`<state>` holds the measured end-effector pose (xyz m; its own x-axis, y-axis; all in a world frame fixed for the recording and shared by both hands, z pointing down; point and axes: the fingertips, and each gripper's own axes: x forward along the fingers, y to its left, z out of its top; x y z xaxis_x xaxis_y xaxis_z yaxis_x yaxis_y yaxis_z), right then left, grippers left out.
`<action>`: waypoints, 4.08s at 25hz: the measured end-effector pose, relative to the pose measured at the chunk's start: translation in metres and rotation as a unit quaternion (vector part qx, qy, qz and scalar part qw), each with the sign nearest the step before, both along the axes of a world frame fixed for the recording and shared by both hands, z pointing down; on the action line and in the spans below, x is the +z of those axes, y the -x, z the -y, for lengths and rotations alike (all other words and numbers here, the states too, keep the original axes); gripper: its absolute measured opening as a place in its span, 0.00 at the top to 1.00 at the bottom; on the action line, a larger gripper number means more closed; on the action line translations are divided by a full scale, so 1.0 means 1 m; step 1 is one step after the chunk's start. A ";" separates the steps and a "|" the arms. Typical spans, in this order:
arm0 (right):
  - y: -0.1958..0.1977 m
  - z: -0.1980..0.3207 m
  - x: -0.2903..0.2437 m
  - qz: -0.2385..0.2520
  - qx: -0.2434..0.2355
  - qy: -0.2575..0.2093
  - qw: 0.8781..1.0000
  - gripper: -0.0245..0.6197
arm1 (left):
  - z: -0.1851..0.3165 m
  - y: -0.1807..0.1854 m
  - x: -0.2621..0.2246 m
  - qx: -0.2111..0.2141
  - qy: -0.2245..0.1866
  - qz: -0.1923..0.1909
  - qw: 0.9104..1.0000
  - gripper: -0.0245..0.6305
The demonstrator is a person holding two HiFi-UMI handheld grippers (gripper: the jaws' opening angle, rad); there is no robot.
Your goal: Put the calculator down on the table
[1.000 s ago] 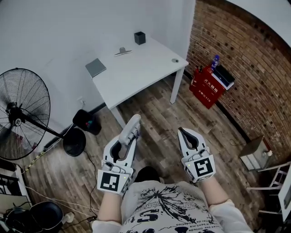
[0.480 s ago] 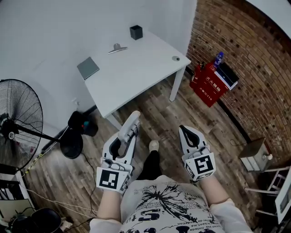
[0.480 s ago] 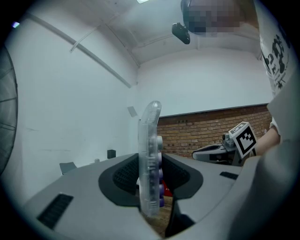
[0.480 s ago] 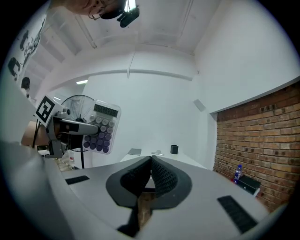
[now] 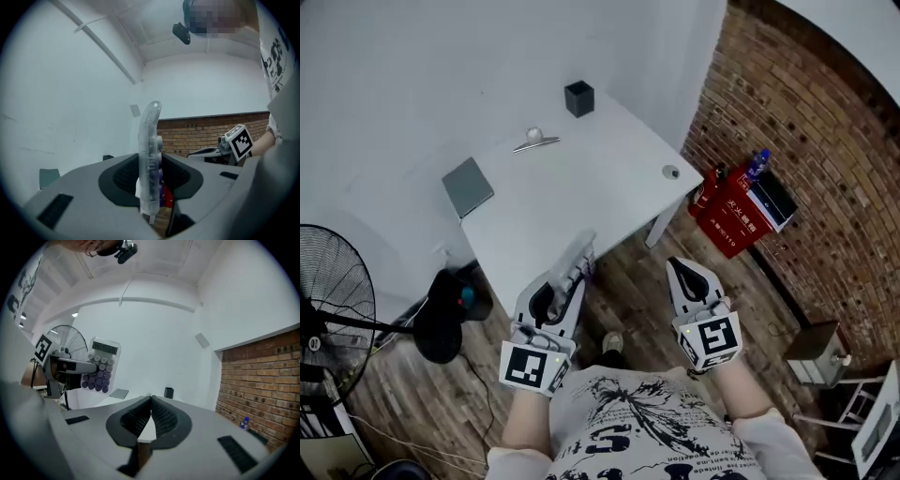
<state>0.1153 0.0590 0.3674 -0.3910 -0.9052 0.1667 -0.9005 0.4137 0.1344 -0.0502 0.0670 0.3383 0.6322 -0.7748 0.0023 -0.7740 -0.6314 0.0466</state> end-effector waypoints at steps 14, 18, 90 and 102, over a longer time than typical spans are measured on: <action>0.052 0.181 0.026 -0.011 -0.076 0.026 0.997 0.94 | 0.154 0.042 0.038 -0.059 0.049 0.000 0.997 0.75; 0.063 0.227 0.040 -0.013 -0.125 0.033 0.992 0.94 | 0.186 0.044 0.054 -0.097 0.066 0.001 0.993 0.75; 0.093 0.497 0.146 -0.002 -0.316 0.151 0.937 0.94 | 0.414 0.045 0.251 -0.296 0.363 -0.081 0.880 0.69; 0.102 0.437 0.082 -0.012 -0.318 0.084 0.944 0.94 | 0.376 0.066 0.103 -0.307 0.204 -0.035 0.929 0.91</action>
